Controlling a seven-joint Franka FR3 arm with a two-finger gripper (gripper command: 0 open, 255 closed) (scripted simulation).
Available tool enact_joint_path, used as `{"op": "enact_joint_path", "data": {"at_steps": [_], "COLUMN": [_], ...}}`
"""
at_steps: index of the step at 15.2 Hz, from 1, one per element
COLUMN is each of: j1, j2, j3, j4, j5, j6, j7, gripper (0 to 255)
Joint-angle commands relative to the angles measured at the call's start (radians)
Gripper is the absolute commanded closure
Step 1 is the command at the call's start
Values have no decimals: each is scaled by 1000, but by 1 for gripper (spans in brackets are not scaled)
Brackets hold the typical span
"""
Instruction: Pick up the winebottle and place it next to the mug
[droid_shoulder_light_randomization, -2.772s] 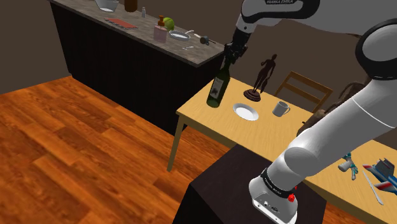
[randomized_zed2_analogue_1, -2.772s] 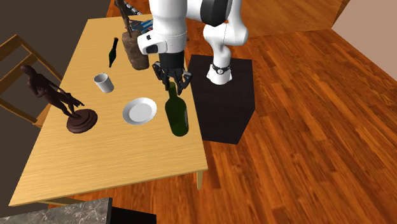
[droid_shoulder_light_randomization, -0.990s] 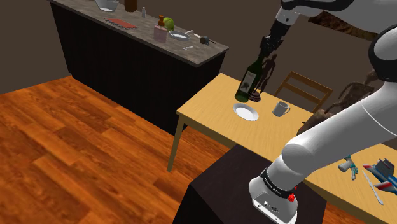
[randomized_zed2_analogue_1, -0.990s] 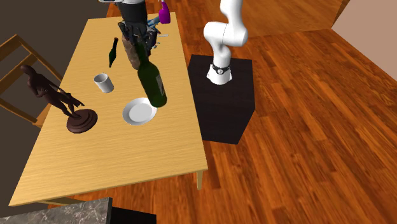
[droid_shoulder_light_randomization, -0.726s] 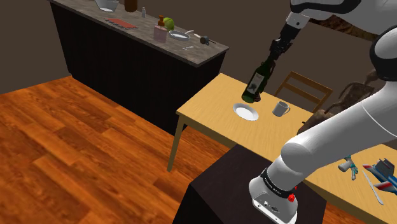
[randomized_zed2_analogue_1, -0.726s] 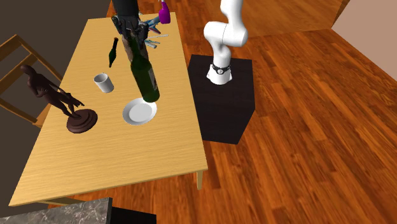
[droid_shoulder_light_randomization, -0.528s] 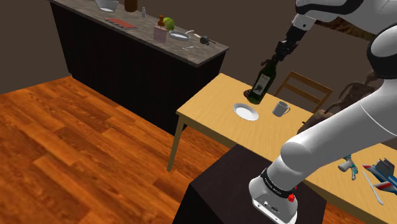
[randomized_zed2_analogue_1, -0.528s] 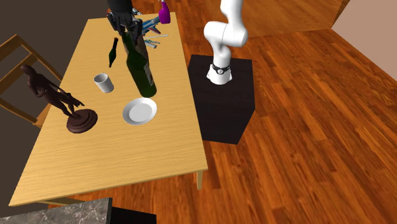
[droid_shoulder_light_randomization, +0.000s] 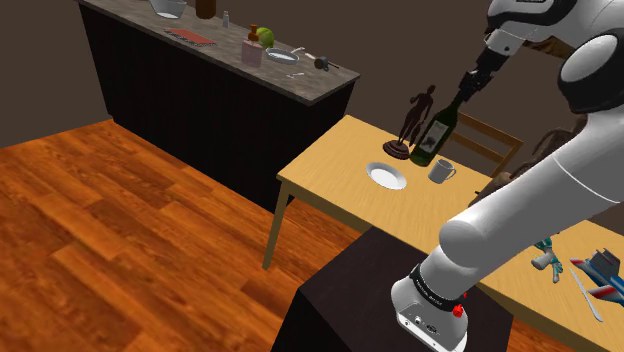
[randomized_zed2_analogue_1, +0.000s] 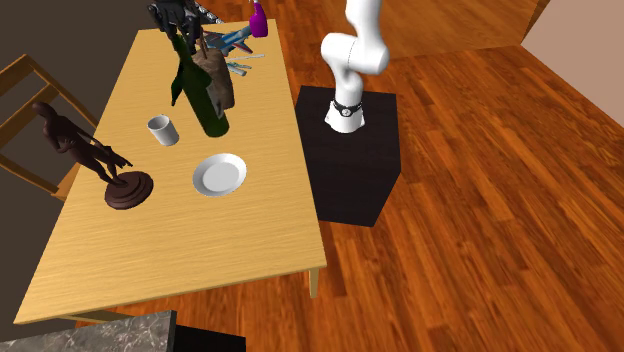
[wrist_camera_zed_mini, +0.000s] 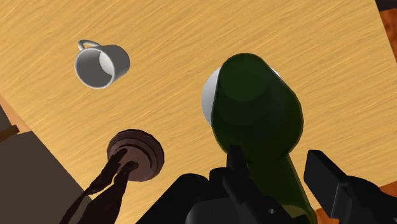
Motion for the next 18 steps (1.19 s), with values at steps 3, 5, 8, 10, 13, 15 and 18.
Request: {"op": "enact_joint_path", "data": {"at_steps": [3, 5, 8, 10, 13, 15, 18], "j1": [-39, -64, -121, -175, -285, -376, -534], "j2": [80, 135, 233, 309, 431, 515, 649], "j3": [-85, -127, -182, -209, -228, -226, -206], "j4": [77, 126, 213, 282, 405, 503, 690], "j5": [55, 97, 178, 241, 344, 411, 512], "j6": [-13, -24, -50, -75, -126, -168, -249], "j7": [-133, -202, -312, -385, -486, -542, -605], "gripper": [255, 255, 255, 255, 255, 255, 255]}}
